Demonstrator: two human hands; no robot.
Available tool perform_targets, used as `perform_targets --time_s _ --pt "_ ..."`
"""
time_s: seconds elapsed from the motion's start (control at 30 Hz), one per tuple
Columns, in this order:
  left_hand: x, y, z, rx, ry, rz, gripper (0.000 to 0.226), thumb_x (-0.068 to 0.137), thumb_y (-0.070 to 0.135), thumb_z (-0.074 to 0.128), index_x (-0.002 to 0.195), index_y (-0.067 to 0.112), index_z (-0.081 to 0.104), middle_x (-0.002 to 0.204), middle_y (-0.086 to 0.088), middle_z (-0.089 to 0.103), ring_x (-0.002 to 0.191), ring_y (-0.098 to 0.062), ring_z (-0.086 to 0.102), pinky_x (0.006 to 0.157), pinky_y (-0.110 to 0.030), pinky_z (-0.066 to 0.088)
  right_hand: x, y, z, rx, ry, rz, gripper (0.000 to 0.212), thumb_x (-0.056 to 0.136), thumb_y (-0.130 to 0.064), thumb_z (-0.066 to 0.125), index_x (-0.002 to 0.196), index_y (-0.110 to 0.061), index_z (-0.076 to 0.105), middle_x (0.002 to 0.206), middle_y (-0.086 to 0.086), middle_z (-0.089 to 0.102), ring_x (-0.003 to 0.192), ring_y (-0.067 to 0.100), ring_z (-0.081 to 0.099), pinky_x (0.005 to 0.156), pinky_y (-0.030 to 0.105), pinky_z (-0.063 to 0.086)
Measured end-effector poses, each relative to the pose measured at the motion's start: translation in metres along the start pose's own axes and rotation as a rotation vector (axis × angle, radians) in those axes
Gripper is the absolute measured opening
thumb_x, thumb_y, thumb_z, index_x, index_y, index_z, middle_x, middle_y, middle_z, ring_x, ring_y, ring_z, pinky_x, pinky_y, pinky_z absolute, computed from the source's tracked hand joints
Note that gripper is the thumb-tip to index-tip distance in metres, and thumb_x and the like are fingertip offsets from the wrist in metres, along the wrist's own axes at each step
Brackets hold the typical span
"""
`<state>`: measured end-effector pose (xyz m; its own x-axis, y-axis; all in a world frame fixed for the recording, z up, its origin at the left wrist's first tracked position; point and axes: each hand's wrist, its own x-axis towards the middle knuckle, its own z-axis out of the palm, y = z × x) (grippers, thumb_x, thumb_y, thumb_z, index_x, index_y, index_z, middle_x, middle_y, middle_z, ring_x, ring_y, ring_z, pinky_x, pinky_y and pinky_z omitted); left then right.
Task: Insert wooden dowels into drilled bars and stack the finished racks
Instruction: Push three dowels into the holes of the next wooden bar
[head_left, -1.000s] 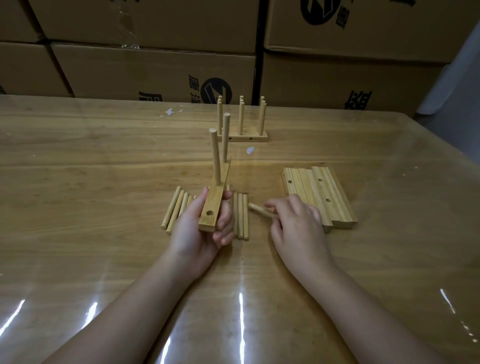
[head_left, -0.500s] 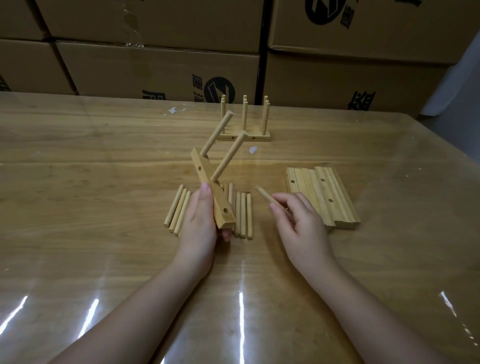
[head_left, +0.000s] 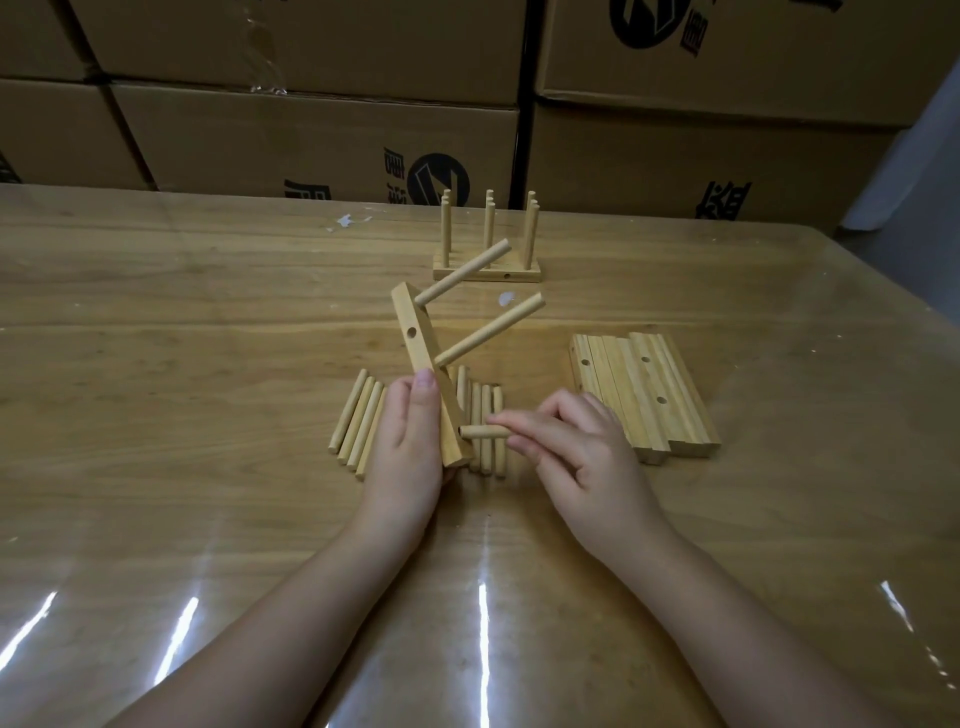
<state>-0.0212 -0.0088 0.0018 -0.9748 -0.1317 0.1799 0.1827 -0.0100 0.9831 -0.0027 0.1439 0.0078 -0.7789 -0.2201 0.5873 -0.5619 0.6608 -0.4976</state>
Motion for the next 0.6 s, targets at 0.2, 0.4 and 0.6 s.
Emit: perform_targets --time_s 0.2,0.4,0.6 --pt "0.001 -0.006 -0.001 0.067 0.011 0.053 0.037 0.084 0.053 0.035 0.083 0.020 0.051 0.072 0.006 0.048 0.064 0.002 0.047 0.063 -0.014 0.040 0.000 -0.004 -0.004 -0.215 0.044 -0.053 0.029 0.090 -0.026 0.046 0.100 -0.024 0.073 0.077 0.000 0.054 0.075 0.019 0.049 0.068 0.034 0.037" --pt "0.003 -0.012 0.000 0.105 0.014 0.095 0.031 0.086 0.051 0.036 0.083 0.024 0.050 0.071 0.011 0.048 0.061 0.010 0.047 0.059 -0.006 0.038 0.000 -0.006 -0.005 -0.344 0.068 -0.073 0.027 0.091 -0.025 0.047 0.096 -0.026 0.073 0.079 0.001 0.055 0.077 0.020 0.050 0.072 0.027 0.026" --pt "0.002 -0.011 0.000 0.124 0.011 0.103 0.033 0.084 0.053 0.035 0.083 0.024 0.050 0.070 0.011 0.047 0.060 0.011 0.047 0.059 -0.005 0.037 -0.001 -0.010 -0.005 -0.351 0.065 -0.062 0.028 0.091 -0.023 0.045 0.094 -0.024 0.073 0.080 0.002 0.054 0.079 0.020 0.048 0.072 0.030 0.029"
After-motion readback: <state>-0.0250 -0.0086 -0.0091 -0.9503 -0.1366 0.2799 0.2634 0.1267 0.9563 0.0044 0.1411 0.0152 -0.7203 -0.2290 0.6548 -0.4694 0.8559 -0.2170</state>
